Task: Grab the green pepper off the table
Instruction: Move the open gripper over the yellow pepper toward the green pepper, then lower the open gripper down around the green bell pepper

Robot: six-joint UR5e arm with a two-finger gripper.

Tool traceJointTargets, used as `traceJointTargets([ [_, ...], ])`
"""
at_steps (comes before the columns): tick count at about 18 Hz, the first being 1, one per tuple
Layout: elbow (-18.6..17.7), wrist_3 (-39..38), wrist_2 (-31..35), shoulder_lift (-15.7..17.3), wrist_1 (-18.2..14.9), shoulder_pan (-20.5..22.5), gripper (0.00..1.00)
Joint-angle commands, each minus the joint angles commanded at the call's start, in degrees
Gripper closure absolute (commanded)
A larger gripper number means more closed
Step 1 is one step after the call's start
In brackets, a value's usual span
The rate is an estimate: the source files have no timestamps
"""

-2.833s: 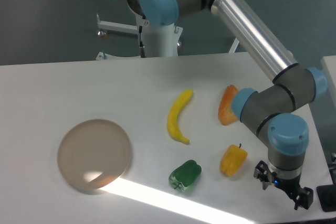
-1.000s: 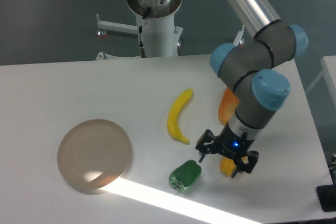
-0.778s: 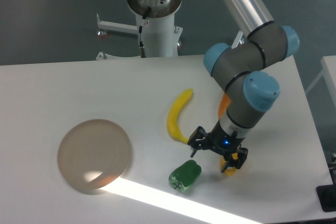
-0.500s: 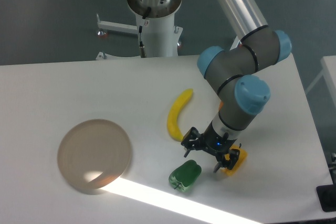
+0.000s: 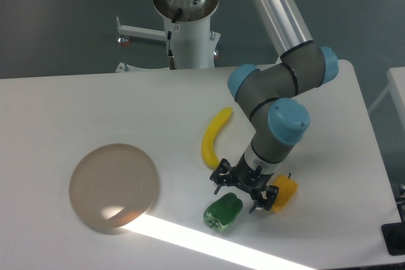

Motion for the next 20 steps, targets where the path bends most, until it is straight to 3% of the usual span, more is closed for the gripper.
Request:
traceJointTargets([
  [20, -1.2, -0.2, -0.1, -0.6, -0.2, -1.2, 0.00],
])
